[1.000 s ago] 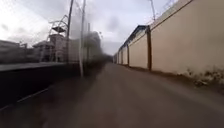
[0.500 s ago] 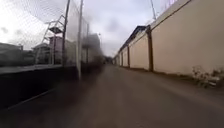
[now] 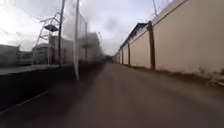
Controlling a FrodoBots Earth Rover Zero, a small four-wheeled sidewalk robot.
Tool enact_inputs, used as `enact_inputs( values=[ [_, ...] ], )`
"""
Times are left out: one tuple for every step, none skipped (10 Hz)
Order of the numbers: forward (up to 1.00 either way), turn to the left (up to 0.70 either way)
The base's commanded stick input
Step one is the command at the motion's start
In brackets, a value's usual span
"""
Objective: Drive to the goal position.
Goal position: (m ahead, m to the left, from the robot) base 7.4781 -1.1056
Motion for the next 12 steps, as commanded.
enact_inputs(
  values=[
    [0.5,0.0],
    [0.5,0.0],
    [0.5,0.0],
    [0.5,0.0],
    [0.5,0.0],
    [0.5,0.0],
    [0.5,0.0],
    [0.5,0.0],
    [0.5,0.0],
    [0.5,0.0],
    [0.5,0.0],
    [0.5,0.0]
  ],
)
